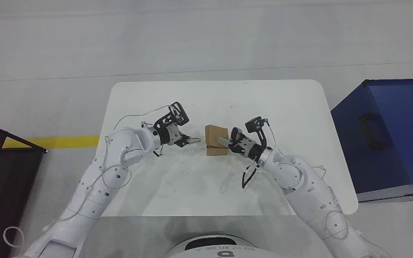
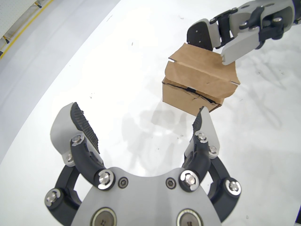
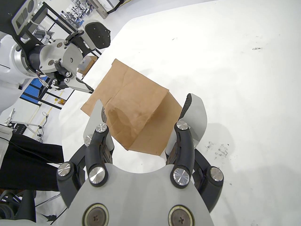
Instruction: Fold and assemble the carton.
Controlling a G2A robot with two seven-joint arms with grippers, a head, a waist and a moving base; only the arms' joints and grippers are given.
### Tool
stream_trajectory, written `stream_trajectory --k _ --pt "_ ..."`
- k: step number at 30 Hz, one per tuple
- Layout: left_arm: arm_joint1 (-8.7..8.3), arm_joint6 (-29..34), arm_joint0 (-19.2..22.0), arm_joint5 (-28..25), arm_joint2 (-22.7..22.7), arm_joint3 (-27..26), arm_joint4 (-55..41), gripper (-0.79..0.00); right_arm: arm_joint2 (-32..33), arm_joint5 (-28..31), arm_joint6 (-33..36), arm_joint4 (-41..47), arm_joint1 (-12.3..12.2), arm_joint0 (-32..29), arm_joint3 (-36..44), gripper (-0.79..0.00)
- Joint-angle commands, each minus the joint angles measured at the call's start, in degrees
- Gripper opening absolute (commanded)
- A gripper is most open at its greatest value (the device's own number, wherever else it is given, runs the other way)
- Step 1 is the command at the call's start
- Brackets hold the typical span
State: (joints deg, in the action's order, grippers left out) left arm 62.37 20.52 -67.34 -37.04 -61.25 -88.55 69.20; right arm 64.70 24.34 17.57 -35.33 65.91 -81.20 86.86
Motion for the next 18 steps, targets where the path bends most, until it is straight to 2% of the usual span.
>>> stream_trajectory --k 1,15,18 --pt "0.22 -0.37 0.61 0.31 0.71 0.67 -0.09 0.000 -0.18 0.03 0.05 -0.05 0.04 0.08 -0.04 -0.191" --pt "1.83 -2.88 4.76 2.24 4.98 6.42 -0.24 0.000 0.17 -0.13 0.12 0.25 0.01 -0.47 0.44 -0.225" --pt "1.85 -3.39 5.13 3.25 4.50 6.43 0.30 0.000 1.21 0.53 -0.87 4.20 0.02 -1.05 -0.54 -0.123"
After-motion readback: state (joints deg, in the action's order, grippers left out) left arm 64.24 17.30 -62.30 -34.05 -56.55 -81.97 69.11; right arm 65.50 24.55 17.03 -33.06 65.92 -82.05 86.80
